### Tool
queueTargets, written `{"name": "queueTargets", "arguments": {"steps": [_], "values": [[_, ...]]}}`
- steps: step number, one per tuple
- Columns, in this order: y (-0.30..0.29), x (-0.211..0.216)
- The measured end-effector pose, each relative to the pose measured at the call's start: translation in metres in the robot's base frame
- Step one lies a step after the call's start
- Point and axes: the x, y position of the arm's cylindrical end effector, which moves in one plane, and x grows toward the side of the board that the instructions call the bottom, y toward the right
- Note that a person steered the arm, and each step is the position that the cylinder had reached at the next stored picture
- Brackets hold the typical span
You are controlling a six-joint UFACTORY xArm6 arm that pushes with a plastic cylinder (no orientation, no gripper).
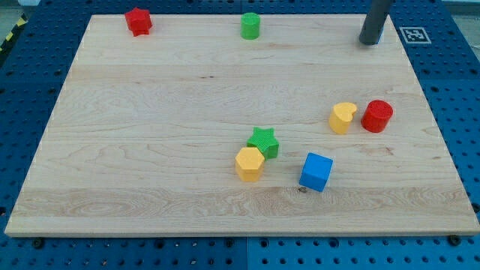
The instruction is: Move the red circle towards top center
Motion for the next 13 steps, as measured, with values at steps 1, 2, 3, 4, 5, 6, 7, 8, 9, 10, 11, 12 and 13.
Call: {"name": "queueTargets", "arguments": {"steps": [1,2,3,4,5,6,7,8,9,10,11,12,13], "values": [[0.028,0.0],[0.036,0.0],[0.036,0.0],[0.036,-0.005],[0.032,0.024],[-0.017,0.063],[-0.049,0.071],[-0.049,0.079],[-0.034,0.107],[-0.019,0.136],[0.015,0.161],[0.041,0.183],[0.007,0.193]]}}
